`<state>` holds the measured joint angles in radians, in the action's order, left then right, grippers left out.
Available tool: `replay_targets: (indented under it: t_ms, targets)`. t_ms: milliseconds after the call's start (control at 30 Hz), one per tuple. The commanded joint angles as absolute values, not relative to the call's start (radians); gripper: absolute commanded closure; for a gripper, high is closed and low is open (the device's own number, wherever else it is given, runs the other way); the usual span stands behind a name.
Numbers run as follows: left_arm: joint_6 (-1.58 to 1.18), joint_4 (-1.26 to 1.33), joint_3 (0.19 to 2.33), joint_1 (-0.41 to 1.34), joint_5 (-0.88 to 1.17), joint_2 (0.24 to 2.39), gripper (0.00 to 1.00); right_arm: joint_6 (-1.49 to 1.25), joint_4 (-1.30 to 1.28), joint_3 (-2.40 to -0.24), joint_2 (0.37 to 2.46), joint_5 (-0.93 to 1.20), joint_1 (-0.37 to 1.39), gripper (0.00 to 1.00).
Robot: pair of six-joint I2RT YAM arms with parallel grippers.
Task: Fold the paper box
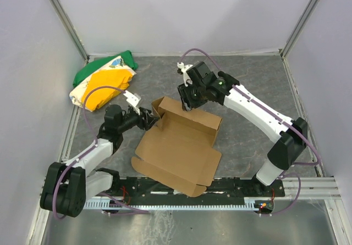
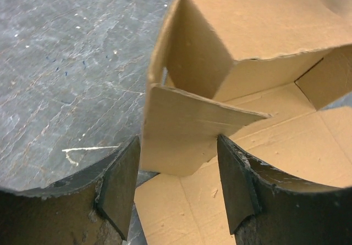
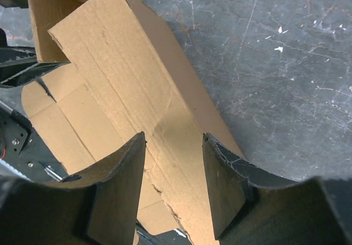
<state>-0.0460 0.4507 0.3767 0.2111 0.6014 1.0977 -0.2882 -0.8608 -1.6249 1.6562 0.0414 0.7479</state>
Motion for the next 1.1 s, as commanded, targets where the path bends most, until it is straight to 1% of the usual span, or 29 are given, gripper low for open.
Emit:
replay_targets:
  t_ms: [0,233,433,533,633,767,833,867,900,967,1067]
  targets:
    - [0.115,0.507,0.382,0.251,0.614,1.101,0.35,-0.265,-0.887,-1.658,1.669,0.144,0.738,0.46]
    - [0.096,0.604,0.346,0.3,0.538,1.117,0.35,-0.264,-0.881,-1.644,1.691,0.231,0.736,0.46]
    - [0.077,0.608,0.383,0.355,0.519,1.183,0.39,-0.256,-0.885,-1.66,1.708,0.271,0.738,0.47]
    - [0.051,0.607,0.403,0.374,0.494,1.213,0.45,-0.252,-0.89,-1.666,1.719,0.289,0.737,0.47]
    - [0.034,0.608,0.419,0.391,0.467,1.241,0.53,-0.252,-0.894,-1.668,1.723,0.293,0.737,0.47]
    - [-0.013,0.635,0.44,0.401,0.405,1.278,0.62,-0.246,-0.903,-1.672,1.725,0.292,0.736,0.47]
    - [-0.043,0.64,0.457,0.405,0.37,1.3,0.63,-0.244,-0.906,-1.672,1.727,0.29,0.737,0.47]
    - [-0.054,0.64,0.465,0.409,0.353,1.308,0.64,-0.241,-0.907,-1.673,1.726,0.29,0.736,0.47]
    - [-0.063,0.64,0.472,0.413,0.338,1.313,0.61,-0.24,-0.909,-1.674,1.726,0.289,0.736,0.47]
    - [-0.061,0.641,0.479,0.424,0.315,1.316,0.52,-0.238,-0.913,-1.678,1.727,0.288,0.736,0.47]
    - [-0.101,0.658,0.489,0.438,0.274,1.329,0.46,-0.236,-0.913,-1.681,1.728,0.298,0.736,0.47]
